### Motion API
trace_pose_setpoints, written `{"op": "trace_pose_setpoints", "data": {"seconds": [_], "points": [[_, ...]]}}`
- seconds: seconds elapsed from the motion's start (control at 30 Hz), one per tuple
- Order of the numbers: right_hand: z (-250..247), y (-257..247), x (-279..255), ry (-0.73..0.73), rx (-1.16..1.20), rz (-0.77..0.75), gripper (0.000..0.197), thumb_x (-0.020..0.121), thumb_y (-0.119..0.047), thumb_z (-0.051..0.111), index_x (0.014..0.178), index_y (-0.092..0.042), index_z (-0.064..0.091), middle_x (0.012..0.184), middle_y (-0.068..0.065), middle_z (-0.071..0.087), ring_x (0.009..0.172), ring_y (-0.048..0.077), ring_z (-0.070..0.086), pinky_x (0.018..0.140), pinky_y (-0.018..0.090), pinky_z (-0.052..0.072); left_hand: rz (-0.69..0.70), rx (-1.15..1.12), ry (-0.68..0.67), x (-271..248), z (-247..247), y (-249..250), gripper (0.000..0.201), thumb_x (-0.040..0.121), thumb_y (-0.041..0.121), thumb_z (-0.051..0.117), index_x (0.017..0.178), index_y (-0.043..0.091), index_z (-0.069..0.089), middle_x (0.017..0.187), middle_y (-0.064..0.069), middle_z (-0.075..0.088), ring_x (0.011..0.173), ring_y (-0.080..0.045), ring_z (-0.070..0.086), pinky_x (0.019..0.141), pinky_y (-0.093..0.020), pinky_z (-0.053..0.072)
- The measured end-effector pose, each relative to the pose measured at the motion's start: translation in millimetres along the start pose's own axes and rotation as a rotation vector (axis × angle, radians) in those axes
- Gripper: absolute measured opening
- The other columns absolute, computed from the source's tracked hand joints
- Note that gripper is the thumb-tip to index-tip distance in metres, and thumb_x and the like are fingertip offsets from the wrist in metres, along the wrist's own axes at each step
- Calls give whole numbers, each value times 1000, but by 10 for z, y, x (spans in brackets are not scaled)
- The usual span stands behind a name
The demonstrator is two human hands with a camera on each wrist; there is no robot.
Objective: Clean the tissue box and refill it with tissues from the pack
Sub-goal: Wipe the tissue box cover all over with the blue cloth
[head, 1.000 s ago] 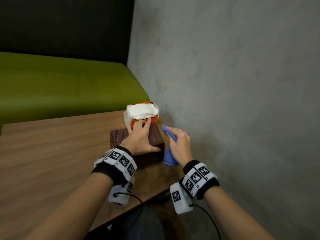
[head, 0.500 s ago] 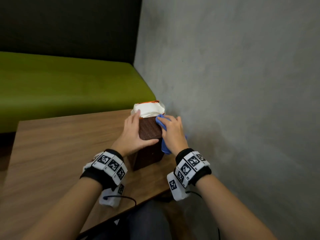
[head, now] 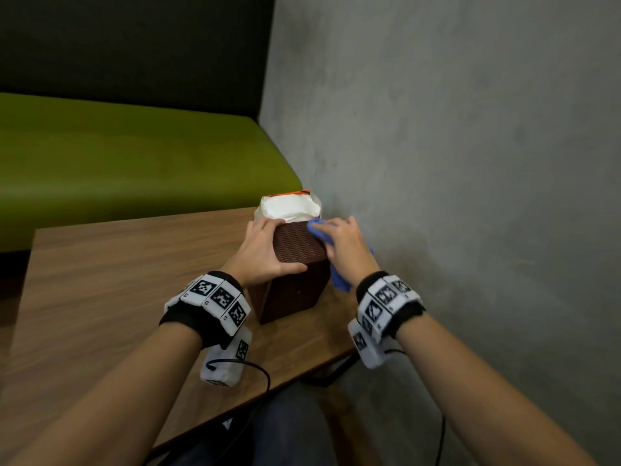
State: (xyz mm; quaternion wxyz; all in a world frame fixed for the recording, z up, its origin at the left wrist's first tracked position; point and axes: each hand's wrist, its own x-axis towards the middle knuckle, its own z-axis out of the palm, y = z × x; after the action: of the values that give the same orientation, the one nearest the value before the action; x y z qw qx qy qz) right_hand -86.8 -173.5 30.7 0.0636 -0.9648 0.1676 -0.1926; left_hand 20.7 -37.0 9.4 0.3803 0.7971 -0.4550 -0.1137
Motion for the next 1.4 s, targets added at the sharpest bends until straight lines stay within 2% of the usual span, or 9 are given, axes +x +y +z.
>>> {"op": "trace_pose_setpoints", "data": {"seconds": [0.13, 0.3, 0.47, 0.53, 0.67, 0.77, 0.97, 1.17, 1.4], "points": [[114, -155, 185, -69, -84, 143, 30, 83, -1, 48, 103, -12, 67, 108, 14, 67, 96, 36, 49, 86, 42, 38, -48, -6, 0, -12, -20, 36, 124, 32, 73, 47, 137, 7, 35, 133, -12, 40, 123, -29, 32, 106, -36, 30], [4, -156, -212, -20, 75, -258, 41, 75, 8, 60, 112, -8, 66, 113, 13, 68, 83, 25, 43, 82, 27, 33, -51, -8, -17, 0, -47, 2, 126, 31, 74, 48, 136, 7, 37, 132, -13, 42, 123, -29, 34, 106, -34, 29], [40, 52, 87, -118, -94, 150, 30, 84, 0, 46, 101, -13, 67, 100, 16, 67, 94, 37, 53, 83, 43, 39, -45, 2, -51, -13, -48, 33, 126, 32, 73, 47, 139, 7, 31, 134, -11, 38, 125, -27, 30, 108, -36, 29], [64, -104, 178, -114, -128, 181, 29, 85, -1, 44, 103, -11, 65, 104, 16, 65, 100, 37, 49, 85, 45, 38, -52, -4, -41, -14, -55, 33, 126, 33, 73, 47, 139, 7, 31, 133, -12, 38, 125, -27, 30, 108, -36, 29], [62, -487, 33, -88, -18, -118, 30, 85, -6, 51, 113, -8, 64, 113, 14, 66, 98, 37, 49, 89, 44, 43, -42, -28, -10, -11, -57, -1, 119, 33, 68, 46, 134, 7, 38, 128, -15, 42, 120, -30, 35, 102, -31, 29], [29, -382, -164, -60, 51, -256, 38, 77, 1, 57, 113, -9, 65, 112, 11, 68, 89, 32, 51, 85, 32, 39, -46, -31, -18, -14, -68, -14, 121, 31, 67, 48, 135, 5, 38, 130, -14, 42, 120, -29, 36, 102, -31, 30], [26, -72, 261, -150, -118, 92, 22, 86, -8, 48, 92, -15, 68, 93, 16, 67, 92, 37, 55, 80, 46, 41, -53, 2, -46, 2, -67, 17, 125, 31, 72, 48, 137, 8, 34, 132, -13, 39, 124, -28, 32, 107, -37, 29], [15, -444, -182, -60, 9, -223, 36, 79, 0, 58, 114, -8, 65, 112, 12, 68, 91, 35, 52, 86, 40, 44, -43, -27, -37, -32, -103, -11, 121, 32, 68, 49, 136, 7, 37, 131, -14, 41, 121, -29, 35, 102, -31, 31], [96, -250, 280, -165, -71, 24, 38, 82, -20, 36, 98, -16, 70, 101, 12, 70, 98, 35, 57, 83, 40, 33, -45, -13, -43, -10, -69, 12, 122, 32, 70, 49, 136, 8, 35, 131, -15, 39, 122, -30, 33, 106, -36, 30]]}}
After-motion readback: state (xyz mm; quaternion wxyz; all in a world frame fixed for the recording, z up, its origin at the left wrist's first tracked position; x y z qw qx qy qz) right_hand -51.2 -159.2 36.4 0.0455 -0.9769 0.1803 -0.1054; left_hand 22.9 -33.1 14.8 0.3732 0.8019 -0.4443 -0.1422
